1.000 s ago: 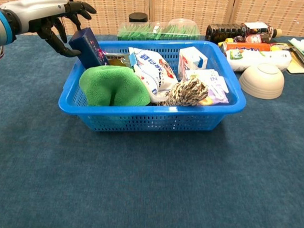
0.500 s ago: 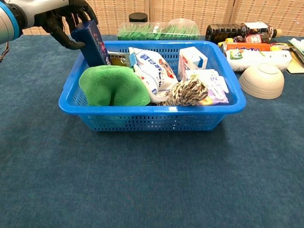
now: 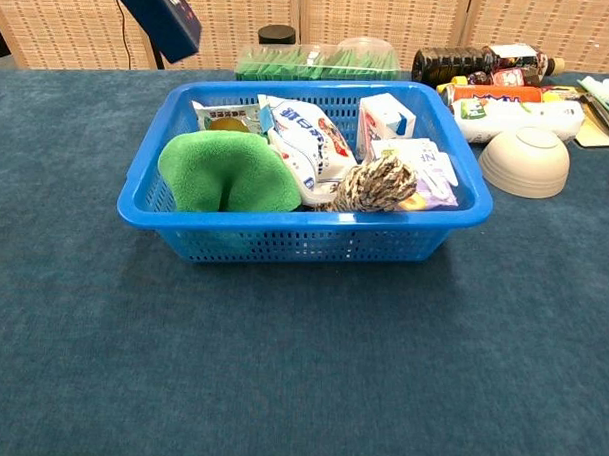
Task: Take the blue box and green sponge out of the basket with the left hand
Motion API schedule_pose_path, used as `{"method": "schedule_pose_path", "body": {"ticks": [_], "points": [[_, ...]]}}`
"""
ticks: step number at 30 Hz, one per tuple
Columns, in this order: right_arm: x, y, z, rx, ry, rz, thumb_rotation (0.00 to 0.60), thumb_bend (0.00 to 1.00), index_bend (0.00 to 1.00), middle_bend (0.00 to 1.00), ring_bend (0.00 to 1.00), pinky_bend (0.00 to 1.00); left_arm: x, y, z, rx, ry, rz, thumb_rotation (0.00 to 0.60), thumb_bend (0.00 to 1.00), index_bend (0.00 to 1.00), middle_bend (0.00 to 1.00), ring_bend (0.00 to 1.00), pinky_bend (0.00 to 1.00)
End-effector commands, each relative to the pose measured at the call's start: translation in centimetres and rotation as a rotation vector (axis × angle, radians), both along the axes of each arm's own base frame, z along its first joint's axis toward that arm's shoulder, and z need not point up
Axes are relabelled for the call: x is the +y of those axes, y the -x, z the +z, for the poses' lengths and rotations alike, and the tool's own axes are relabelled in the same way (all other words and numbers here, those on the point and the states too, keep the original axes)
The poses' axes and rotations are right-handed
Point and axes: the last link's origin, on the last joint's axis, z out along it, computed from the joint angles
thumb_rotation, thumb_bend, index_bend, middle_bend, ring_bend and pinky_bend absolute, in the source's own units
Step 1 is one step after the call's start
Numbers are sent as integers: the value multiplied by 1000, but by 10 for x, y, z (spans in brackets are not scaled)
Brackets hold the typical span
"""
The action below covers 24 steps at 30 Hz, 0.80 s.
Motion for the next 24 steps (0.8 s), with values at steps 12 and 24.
{"method": "schedule_pose_path", "body": {"ticks": [12, 24], "points": [[0, -2, -6, 15, -16, 1, 600, 0, 0, 0, 0, 0, 40, 100, -5, -292, -3, 149, 600, 413, 453, 450, 426, 579], [0, -4, -12, 28, -35, 4, 600, 0, 0, 0, 0, 0, 58, 121, -45, -335, 70, 179, 600, 413, 446, 450, 418, 579]]}}
